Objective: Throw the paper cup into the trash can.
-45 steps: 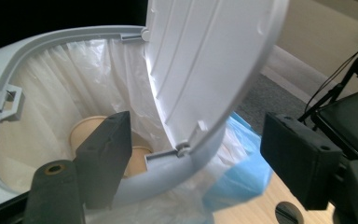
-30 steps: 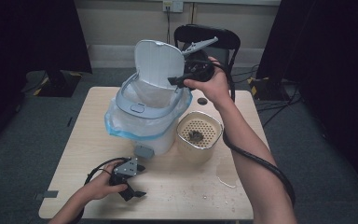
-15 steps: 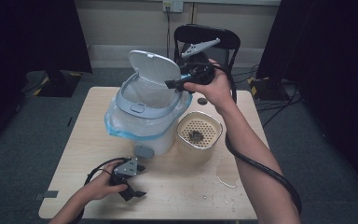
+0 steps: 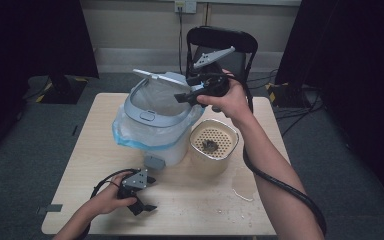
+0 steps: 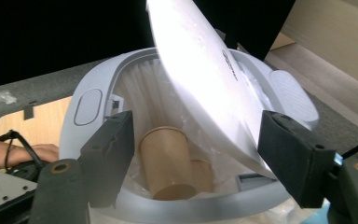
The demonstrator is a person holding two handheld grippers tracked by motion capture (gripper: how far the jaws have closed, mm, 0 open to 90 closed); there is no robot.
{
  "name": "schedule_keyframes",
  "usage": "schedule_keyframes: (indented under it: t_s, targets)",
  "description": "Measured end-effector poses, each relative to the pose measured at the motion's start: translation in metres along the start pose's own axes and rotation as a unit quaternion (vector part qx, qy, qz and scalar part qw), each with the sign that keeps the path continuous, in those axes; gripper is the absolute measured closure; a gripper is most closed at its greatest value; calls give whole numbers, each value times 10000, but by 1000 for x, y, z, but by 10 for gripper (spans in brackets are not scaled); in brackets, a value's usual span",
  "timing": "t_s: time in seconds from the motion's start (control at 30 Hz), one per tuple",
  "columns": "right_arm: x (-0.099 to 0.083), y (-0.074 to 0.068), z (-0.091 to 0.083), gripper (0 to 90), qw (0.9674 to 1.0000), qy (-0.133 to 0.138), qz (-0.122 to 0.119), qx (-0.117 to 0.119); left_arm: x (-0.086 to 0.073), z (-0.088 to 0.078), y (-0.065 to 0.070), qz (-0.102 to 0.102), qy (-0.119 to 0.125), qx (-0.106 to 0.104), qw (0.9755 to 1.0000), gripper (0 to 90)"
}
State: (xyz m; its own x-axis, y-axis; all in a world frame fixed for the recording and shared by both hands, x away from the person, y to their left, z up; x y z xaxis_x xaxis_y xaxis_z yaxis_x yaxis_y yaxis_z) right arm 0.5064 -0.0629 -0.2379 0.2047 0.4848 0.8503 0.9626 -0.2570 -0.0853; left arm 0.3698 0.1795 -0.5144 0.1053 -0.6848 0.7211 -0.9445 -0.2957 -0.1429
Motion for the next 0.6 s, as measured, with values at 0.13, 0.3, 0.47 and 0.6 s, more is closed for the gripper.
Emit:
schedule_keyframes:
  t_s: [0.13, 0.3, 0.47, 0.6]
  targets:
    - [-1, -2, 1, 263, 10000, -12, -35, 51, 0, 0, 0, -1, 5, -3, 10000, 58]
    - [1, -5, -1, 253, 9999, -44, -100, 73, 0, 0, 0, -4, 1, 1, 10000, 58]
    - [1, -10, -2, 253, 9998, -8, -101, 145, 0, 0, 1, -39, 2, -21, 10000, 58]
    - [-3, -14, 1, 254, 9997, -31, -64, 238, 0, 0, 1, -39, 1, -17, 10000, 58]
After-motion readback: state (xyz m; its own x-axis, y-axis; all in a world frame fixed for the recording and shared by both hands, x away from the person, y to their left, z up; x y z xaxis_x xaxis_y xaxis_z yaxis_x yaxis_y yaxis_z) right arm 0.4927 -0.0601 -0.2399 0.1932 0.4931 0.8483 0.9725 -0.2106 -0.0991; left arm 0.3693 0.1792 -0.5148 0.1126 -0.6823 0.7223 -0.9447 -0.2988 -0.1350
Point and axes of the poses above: each handheld gripper's, and its own axes: z roughly forward along the jaws, x roughly out of its top, y roughly to its right, the point moved 2 cm from there along z, roughly forward along the jaws, and after that the axes turned 13 degrees about x, right-handed, at the moved point
